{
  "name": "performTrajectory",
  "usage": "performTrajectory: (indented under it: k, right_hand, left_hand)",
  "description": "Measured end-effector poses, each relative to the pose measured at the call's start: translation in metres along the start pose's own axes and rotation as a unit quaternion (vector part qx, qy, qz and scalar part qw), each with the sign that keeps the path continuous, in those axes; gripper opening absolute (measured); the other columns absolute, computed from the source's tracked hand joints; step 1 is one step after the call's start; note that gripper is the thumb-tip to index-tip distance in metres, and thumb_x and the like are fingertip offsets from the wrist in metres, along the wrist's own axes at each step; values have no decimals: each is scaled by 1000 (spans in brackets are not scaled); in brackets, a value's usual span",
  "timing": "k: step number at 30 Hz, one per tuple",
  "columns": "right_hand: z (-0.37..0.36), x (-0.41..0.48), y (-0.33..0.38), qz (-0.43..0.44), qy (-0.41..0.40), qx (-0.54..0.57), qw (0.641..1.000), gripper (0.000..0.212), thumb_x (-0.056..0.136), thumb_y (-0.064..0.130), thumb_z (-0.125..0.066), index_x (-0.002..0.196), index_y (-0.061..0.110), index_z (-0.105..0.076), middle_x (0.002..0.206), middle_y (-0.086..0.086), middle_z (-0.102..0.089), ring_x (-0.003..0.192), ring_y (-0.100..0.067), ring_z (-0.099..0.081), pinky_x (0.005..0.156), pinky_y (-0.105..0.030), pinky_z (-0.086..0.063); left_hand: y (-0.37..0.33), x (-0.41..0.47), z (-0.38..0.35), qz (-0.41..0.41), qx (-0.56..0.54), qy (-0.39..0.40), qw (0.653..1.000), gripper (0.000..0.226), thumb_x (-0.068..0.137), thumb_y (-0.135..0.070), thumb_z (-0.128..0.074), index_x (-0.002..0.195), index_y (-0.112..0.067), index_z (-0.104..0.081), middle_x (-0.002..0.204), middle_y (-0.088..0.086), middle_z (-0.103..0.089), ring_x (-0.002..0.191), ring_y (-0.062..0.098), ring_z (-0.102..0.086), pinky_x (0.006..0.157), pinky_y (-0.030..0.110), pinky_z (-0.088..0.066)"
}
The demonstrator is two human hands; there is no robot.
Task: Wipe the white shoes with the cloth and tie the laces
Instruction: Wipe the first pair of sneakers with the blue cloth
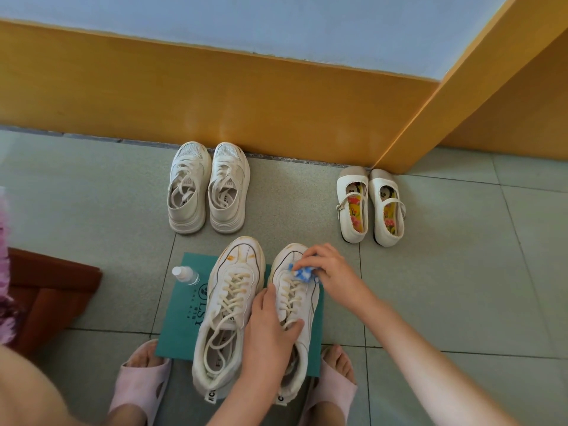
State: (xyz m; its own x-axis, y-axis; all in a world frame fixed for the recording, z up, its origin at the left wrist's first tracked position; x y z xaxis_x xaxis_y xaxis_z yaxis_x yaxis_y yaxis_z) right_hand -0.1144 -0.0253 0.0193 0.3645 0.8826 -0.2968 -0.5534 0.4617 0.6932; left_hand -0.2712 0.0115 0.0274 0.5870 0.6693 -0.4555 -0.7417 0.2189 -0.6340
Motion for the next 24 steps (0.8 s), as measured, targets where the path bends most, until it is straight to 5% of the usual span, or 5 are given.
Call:
performTrajectory:
  k: [4, 10, 14, 19, 24]
  right_hand:
    - [16, -9, -15, -45, -15, 7, 999, 36, 90, -6, -49, 105, 18, -71, 101, 7, -49, 101, -8, -42, 90, -17, -33]
    - [39, 2, -22, -95, -172, 178, 964, 35, 89, -6, -51, 102, 19, -70, 99, -1, -60, 95, -11, -56, 78, -15, -44]
    - [32, 41, 4, -68, -125, 173, 975, 32, 91, -3, -49, 98, 19, -71, 106, -2, -59, 99, -11, -54, 81, -13, -45]
    - [1, 68, 22, -6, 52, -56, 997, 32, 95, 5, -45, 106, 23, -69, 110, 0, -56, 105, -13, -48, 93, -32, -41]
    - [10, 62, 13, 4, 48, -59, 997, 34, 94, 0, -43, 109, 18, -68, 110, 0, -60, 103, -10, -42, 91, -27, -36]
  left_hand:
    - [0, -2, 0, 2, -7, 1, 1000, 80, 83, -34, -66, 147, -16, -21, 147, -1, -29, 137, 13, -27, 105, 21, -26]
    - [1, -3, -1, 3, -15, 0, 1000, 80, 84, -33, -65, 147, -16, -19, 147, -1, -29, 137, 14, -27, 107, 22, -26]
    - [2, -1, -2, 8, -15, 2, 1000, 81, 84, -33, -65, 148, -17, -18, 148, -2, -29, 137, 13, -27, 107, 21, -25]
    - [2, 0, -3, 11, -17, -1, 1000, 81, 84, -33, -65, 148, -18, -18, 148, -3, -30, 137, 12, -28, 106, 20, -26]
    - [2, -1, -2, 8, -16, -6, 1000, 78, 85, -31, -63, 148, -18, -18, 147, -3, -31, 136, 11, -30, 105, 19, -27]
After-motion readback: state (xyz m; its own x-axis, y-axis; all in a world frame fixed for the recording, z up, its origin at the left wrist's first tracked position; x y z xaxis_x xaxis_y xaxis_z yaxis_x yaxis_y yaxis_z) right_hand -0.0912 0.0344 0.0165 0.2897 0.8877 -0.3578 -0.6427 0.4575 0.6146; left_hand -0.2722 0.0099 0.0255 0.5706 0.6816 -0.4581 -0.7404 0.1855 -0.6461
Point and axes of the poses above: each hand's wrist, its own x-axis towards the middle knuckle, its own z-axis out of the back of the hand, y = z × x, the point moved 6 cm from there along x, towards the middle knuckle
